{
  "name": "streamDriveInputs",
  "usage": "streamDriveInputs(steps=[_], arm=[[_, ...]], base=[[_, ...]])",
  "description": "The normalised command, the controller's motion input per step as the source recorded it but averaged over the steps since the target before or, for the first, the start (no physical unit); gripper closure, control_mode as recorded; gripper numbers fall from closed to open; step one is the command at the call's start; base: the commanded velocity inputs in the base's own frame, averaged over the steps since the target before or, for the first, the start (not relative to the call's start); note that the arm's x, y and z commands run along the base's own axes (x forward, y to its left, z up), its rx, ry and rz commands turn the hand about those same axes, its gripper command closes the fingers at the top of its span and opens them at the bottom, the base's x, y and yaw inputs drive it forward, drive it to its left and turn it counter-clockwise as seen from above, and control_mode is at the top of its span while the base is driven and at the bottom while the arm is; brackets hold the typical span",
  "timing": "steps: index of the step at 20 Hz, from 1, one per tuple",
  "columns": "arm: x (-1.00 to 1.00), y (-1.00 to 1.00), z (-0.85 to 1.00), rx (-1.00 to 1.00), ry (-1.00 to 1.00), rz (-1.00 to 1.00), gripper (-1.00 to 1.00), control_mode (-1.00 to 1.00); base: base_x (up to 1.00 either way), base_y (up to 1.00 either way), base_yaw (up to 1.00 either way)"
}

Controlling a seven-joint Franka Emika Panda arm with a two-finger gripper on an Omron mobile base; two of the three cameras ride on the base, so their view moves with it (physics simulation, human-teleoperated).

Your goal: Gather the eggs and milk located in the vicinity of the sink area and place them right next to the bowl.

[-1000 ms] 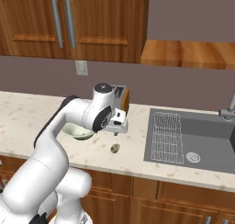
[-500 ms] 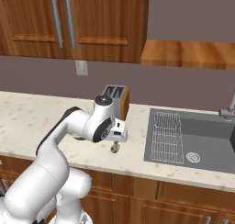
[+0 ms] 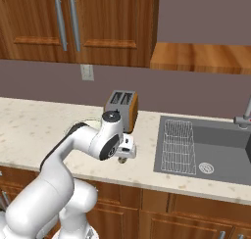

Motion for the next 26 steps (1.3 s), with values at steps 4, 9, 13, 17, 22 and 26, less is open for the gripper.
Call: streamDriveInputs(steps=[4,9,13,17,22,26], arm=[[0.04,-0.05,-0.20,0.00,0.00,0.00,-1.00,-1.00],[0.14,-0.01,-0.16,0.00,0.00,0.00,-1.00,-1.00],[0.20,-0.05,-0.07,0.00,0.00,0.00,-1.00,-1.00],[0.19,-0.08,0.00,0.01,0.00,0.00,-1.00,-1.00],[0.15,-0.06,-0.02,0.01,0.00,0.00,-1.00,-1.00],[0.13,-0.02,-0.07,0.00,0.00,0.00,-1.00,-1.00]], base=[[0.00,0.00,0.00],[0.00,0.00,0.00],[0.00,0.00,0.00],[0.00,0.00,0.00],[0.00,0.00,0.00],[0.00,0.00,0.00]])
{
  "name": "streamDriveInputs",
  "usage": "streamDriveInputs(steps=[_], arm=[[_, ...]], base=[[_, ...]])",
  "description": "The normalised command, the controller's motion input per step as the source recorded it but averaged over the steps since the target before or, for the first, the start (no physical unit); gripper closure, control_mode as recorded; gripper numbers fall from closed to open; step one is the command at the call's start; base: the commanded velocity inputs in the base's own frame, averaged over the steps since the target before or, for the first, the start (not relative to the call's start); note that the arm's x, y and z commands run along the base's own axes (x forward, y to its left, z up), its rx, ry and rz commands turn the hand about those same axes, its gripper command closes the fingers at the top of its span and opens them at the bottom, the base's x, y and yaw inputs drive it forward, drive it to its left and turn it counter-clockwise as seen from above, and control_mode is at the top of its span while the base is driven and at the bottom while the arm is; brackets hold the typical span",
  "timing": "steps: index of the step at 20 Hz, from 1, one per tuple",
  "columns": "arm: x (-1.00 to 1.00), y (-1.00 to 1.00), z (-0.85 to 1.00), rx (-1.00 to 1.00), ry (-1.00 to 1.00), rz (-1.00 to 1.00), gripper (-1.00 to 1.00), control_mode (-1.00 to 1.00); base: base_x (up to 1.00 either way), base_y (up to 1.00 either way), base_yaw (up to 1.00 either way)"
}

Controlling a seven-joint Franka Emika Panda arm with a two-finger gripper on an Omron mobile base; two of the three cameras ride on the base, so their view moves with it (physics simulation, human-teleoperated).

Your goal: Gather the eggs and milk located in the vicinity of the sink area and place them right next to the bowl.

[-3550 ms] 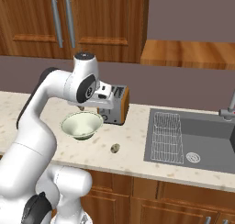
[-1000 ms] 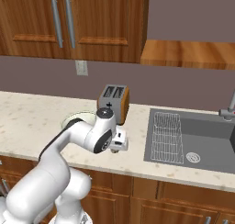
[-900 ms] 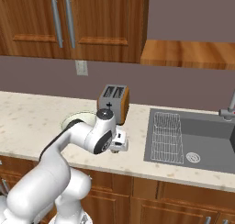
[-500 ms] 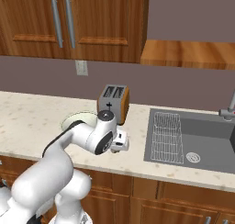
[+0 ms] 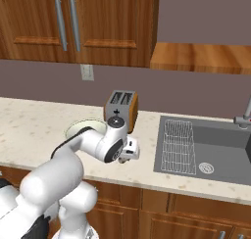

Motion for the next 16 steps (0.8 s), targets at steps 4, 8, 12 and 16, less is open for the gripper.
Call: streamDriveInputs(steps=[4,8,12,16], arm=[[0.12,-0.02,-0.10,0.00,0.00,0.00,-1.00,-1.00],[0.12,-0.03,-0.11,0.00,0.00,0.00,-1.00,-1.00],[0.10,-0.03,-0.14,0.00,0.00,0.00,-1.00,-1.00],[0.12,-0.01,-0.14,0.00,0.00,0.00,-1.00,-1.00]], base=[[0.00,0.00,0.00],[0.00,0.00,0.00],[0.00,0.00,0.00],[0.00,0.00,0.00]])
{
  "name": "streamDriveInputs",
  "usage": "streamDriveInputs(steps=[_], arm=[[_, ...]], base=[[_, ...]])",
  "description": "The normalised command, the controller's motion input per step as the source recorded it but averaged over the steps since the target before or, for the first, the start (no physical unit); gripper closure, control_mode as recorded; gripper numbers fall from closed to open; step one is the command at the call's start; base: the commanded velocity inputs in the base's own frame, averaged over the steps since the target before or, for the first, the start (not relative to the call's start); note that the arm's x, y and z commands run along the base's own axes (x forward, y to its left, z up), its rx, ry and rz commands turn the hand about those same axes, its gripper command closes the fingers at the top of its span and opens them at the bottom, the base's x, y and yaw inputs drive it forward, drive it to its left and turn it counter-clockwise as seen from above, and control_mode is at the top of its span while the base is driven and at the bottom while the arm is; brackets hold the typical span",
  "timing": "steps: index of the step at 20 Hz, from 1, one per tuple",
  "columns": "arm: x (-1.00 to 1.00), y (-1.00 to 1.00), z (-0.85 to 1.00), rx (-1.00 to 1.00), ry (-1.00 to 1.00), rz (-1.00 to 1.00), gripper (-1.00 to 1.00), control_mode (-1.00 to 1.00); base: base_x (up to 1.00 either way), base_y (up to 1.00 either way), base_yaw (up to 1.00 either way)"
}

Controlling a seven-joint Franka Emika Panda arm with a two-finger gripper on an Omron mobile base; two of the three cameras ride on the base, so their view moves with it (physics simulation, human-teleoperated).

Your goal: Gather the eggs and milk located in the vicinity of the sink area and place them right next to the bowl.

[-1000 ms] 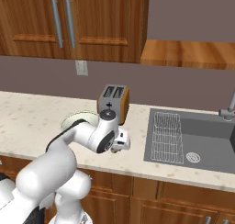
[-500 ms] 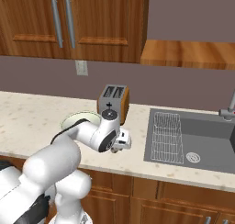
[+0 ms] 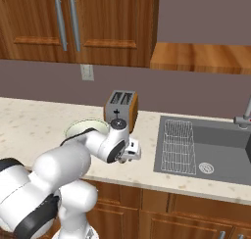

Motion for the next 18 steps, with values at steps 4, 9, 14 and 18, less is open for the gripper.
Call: streamDriveInputs(steps=[4,9,14,18], arm=[[0.12,0.00,-0.15,0.00,0.00,0.00,-1.00,-1.00],[0.12,0.00,-0.14,0.00,0.00,0.00,-1.00,-1.00],[0.10,-0.04,-0.14,0.00,0.00,0.00,-1.00,-1.00],[0.06,-0.05,-0.16,0.00,0.00,0.00,-1.00,-1.00]], base=[[0.00,0.00,0.00],[0.00,0.00,0.00],[0.00,0.00,0.00],[0.00,0.00,0.00]])
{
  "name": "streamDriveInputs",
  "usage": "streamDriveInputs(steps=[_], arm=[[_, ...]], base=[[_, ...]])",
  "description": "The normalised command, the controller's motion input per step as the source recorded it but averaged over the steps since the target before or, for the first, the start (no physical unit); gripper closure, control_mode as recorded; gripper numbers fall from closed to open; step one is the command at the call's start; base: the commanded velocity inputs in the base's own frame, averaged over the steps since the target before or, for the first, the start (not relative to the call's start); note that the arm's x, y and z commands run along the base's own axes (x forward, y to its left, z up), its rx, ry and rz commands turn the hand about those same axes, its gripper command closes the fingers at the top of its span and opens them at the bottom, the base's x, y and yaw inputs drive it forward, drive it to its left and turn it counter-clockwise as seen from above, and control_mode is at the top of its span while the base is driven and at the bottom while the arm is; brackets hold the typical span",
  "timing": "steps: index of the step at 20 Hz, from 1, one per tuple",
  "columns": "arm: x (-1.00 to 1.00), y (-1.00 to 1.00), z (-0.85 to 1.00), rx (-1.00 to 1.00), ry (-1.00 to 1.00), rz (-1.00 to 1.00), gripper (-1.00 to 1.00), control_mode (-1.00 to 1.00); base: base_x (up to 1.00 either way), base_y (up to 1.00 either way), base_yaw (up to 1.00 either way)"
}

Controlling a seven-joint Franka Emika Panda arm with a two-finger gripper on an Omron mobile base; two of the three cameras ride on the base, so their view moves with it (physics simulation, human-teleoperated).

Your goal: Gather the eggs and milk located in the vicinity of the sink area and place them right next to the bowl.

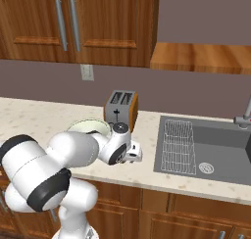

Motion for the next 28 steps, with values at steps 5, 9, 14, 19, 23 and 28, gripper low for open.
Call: streamDriveInputs(steps=[5,9,14,19,23,28], arm=[[0.08,-0.02,-0.15,0.00,0.00,0.00,-1.00,-1.00],[0.08,0.00,-0.23,0.00,0.00,0.00,-1.00,-1.00],[0.01,0.00,-0.08,0.00,0.00,0.00,1.00,-1.00],[0.00,0.04,0.00,0.00,-0.03,0.09,1.00,-1.00],[0.00,0.06,0.00,0.00,-0.15,0.19,1.00,-1.00],[0.00,0.02,0.00,0.00,-0.18,0.19,1.00,-1.00]], base=[[0.00,0.00,0.00],[0.00,0.00,0.00],[0.00,0.00,0.00],[0.00,0.00,0.00],[0.00,0.00,0.00],[0.00,0.00,0.00]])
